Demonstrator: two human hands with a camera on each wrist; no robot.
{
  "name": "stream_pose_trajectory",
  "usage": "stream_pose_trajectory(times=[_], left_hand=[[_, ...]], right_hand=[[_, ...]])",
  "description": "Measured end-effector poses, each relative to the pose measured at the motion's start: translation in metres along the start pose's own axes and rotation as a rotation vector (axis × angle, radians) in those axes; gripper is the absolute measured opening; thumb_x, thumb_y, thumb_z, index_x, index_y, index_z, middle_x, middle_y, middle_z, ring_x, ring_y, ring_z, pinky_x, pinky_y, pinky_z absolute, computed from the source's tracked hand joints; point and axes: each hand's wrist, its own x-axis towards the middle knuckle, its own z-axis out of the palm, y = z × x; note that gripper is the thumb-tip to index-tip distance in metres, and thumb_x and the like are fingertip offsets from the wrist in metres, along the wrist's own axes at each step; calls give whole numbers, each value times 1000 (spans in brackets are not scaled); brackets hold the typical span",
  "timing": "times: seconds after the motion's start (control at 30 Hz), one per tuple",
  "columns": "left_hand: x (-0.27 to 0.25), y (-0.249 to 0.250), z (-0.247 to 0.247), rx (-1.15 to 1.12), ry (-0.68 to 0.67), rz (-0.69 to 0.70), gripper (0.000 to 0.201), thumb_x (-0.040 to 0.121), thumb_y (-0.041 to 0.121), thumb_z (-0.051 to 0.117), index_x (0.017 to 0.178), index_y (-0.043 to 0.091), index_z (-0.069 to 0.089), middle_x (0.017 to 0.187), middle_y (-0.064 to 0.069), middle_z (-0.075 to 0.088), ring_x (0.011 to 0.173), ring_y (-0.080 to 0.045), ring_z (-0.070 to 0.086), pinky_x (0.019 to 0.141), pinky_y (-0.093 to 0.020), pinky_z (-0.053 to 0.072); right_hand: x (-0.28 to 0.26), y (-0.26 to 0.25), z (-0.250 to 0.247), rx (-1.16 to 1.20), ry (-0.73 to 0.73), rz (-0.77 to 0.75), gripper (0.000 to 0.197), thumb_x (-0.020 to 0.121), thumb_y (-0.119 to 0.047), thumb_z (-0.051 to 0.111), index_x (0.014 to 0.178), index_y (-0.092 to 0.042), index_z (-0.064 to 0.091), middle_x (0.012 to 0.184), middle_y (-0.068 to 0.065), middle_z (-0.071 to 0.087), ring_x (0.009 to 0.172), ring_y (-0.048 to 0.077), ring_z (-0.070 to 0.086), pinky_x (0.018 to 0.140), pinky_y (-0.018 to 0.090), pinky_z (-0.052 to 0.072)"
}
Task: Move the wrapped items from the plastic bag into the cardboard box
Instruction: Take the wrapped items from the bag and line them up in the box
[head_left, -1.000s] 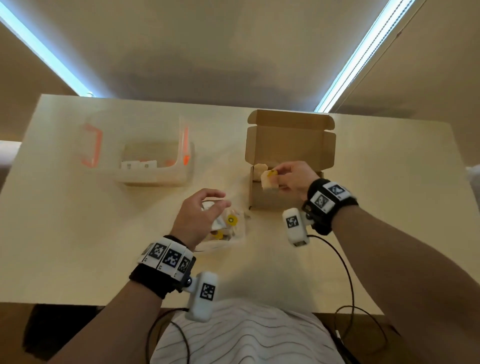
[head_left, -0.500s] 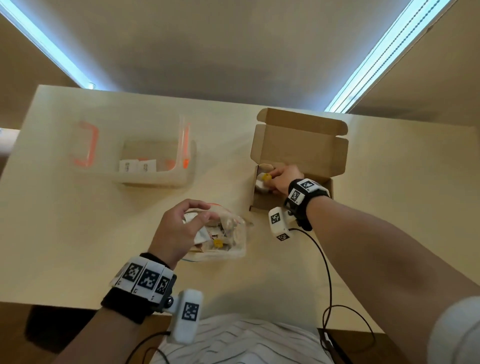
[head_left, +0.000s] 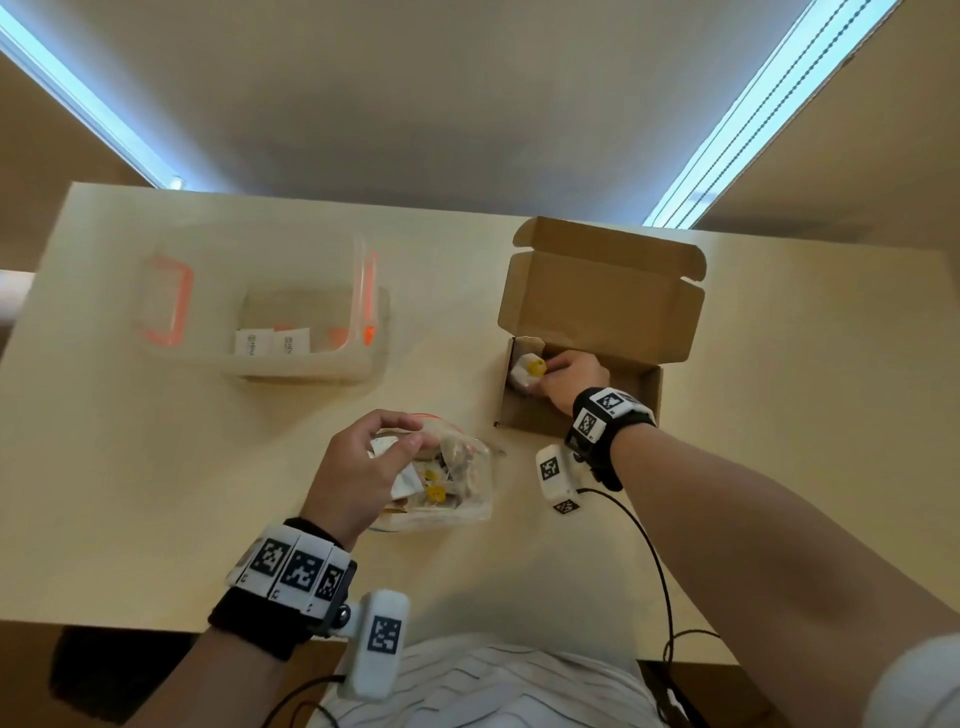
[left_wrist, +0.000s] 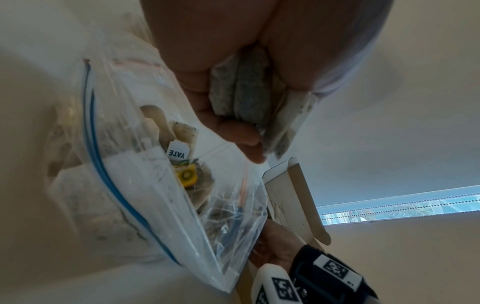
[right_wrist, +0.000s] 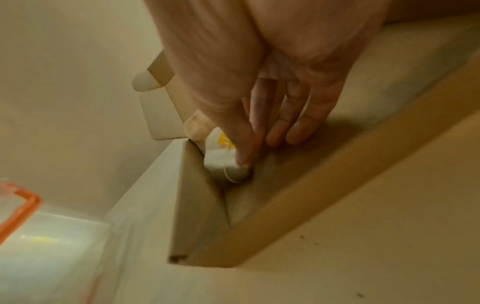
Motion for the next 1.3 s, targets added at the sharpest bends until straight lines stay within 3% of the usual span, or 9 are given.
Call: stream_pose_trajectory(times=[0.2,0.37,0.5,0.63,0.73,0.83,0.93,1.13,1.3], left_hand=[[-4,-2,3,-26,-6,-7,8,92,9,64,96,14,68,91,-4,77,95,-23,71,89,-56,53],[-6,-6,2,-1,-21,1,4,88,22,65,91,24,68,92,0,77,86,-26,68,87,-55,49],[-9,-6,3,34,-1,1,7,93,13,64,95,18,68,89,2,77,95,-16,69,91,-52,50],[-11,-8,3,19,-3,-8,8,94,12,62,95,18,68,88,0,77,87,-20,70,75,-44,54],[-11,-7,3,-116,-15,-90,6,95,12,61,96,14,67,88,-7,75,71,-26,65,55,-32,49],[-7,-5,4,-337,-36,-226,12,96,16,59,98,5,64,87,-13,71,67,-28,59,49,-28,45],[-3,0,5,-507,-79,-340,22,98,26,54,94,6,63,80,-11,67,63,-26,57,45,-26,43],[5,3,9,-678,-174,-405,42,98,46,47,81,10,61,75,-9,60,57,-20,58,45,-23,41],[5,11,25,-532,-194,-369,57,97,59,41,86,9,65,81,-15,66,63,-26,61,55,-33,46]], right_hand=[[0,12,4,-30,-3,-48,26,80,-40,79,99,-23,71,99,-1,68,86,14,58,65,22,42],[-2,7,11,-46,-15,-68,22,77,-38,83,90,-25,71,95,0,70,83,14,59,64,22,43],[-4,4,17,0,40,-62,14,80,-34,81,87,-31,69,96,0,70,81,15,61,62,24,46],[-3,3,20,32,97,-9,20,79,-34,81,91,-30,65,98,0,69,86,19,63,75,33,55],[-3,4,17,55,84,-1,35,74,-37,84,100,-27,62,100,1,69,85,15,62,69,29,49],[-7,3,6,53,33,-35,52,72,-37,87,114,-23,59,104,1,67,88,13,59,72,26,45],[-22,2,-11,40,12,-90,52,75,-35,84,117,-22,56,107,1,62,93,14,59,75,26,46],[-89,-3,-31,-5,-36,-361,19,85,-26,74,100,-24,63,97,-7,64,94,12,62,67,15,42],[-166,-24,-14,-48,-310,-684,50,68,-46,85,112,-33,65,101,-19,63,89,-1,58,70,11,48]])
